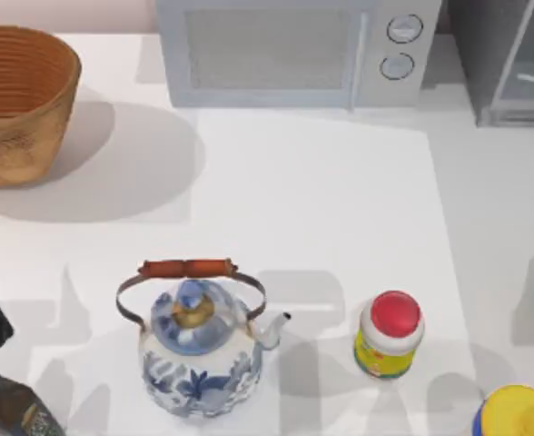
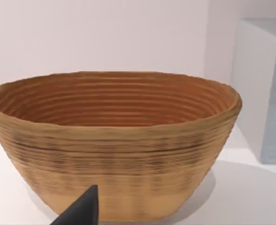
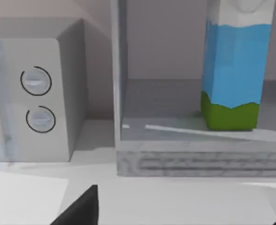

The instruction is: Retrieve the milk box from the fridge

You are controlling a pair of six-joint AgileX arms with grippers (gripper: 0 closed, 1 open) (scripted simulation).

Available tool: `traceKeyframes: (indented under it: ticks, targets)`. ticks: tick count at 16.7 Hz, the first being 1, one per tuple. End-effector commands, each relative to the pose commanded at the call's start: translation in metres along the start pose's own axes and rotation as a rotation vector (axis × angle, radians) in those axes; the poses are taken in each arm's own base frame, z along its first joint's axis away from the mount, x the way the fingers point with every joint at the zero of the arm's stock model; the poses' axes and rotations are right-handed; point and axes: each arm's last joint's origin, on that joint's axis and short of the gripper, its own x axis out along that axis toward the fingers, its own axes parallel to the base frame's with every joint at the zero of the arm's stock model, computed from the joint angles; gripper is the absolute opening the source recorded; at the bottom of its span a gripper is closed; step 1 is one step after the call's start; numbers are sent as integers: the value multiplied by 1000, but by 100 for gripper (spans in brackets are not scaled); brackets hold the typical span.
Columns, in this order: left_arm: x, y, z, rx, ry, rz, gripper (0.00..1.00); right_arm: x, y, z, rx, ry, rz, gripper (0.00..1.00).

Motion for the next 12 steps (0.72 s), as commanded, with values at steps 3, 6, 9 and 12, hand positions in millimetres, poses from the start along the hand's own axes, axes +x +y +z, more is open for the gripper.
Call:
traceKeyframes:
  ticks: [3,6,9,12]
  targets:
    - [0,0,0,0,0,0,100,0,0,1,0,-2,0,100]
    - [0,0,0,0,0,0,100,5,-3,8,-5,-21,-4,100]
    - [0,0,0,0,0,0,100,17,-10,19,-12,-47,-10,100]
    - [0,0,0,0,0,0,100,37,-21,22,-18,-47,-15,100]
